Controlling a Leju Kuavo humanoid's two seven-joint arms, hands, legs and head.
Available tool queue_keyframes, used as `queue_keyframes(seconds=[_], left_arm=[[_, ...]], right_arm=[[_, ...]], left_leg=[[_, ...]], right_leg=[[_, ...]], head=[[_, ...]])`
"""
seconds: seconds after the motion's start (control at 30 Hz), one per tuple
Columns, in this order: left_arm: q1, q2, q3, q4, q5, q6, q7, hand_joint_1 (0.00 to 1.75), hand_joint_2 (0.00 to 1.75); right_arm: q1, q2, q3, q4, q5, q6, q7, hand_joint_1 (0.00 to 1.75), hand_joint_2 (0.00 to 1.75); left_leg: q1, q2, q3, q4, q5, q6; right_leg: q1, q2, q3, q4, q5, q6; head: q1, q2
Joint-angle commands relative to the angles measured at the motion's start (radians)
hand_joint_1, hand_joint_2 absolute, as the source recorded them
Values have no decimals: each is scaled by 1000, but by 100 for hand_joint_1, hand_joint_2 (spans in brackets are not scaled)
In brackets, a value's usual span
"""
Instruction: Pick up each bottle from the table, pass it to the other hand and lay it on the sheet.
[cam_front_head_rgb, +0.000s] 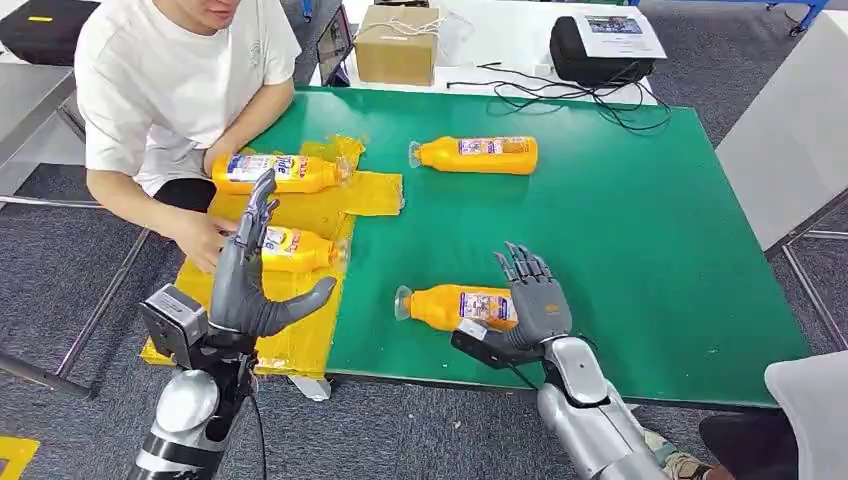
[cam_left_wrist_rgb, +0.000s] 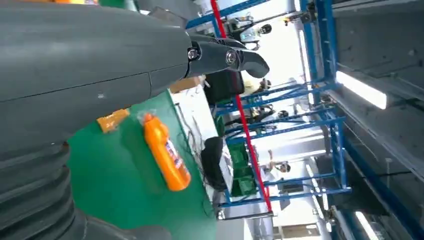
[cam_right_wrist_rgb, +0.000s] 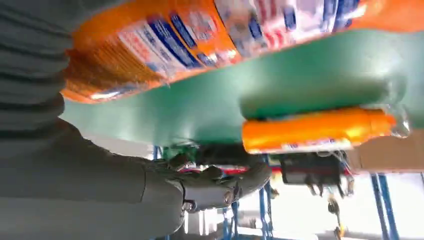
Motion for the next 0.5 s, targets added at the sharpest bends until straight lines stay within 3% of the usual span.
queue_keyframes(seconds=[0.03, 0.2, 0.5], left_arm=[[48, -1, -8, -16, -53, 31, 18, 0, 175], [61, 1, -28, -37, -62, 24, 29, 0, 175], [65, 0, -23, -38, -65, 27, 36, 0, 175]], right_arm=[[-119, -10, 96, 189, 8, 115, 62, 0, 175], [-134, -3, 97, 238, -25, 208, 80, 0, 175], [-137, -3, 103, 249, -26, 232, 103, 0, 175]], left_leg=[[0, 1, 4, 0, -2, -1], [0, 1, 5, 1, -4, -1], [0, -1, 4, 0, -1, -1]], right_leg=[[0, 3, 3, 0, -1, -1], [0, 4, 5, 1, -2, -1], [0, 2, 4, 0, -1, -1]], head=[[0, 0], [0, 0], [0, 0]])
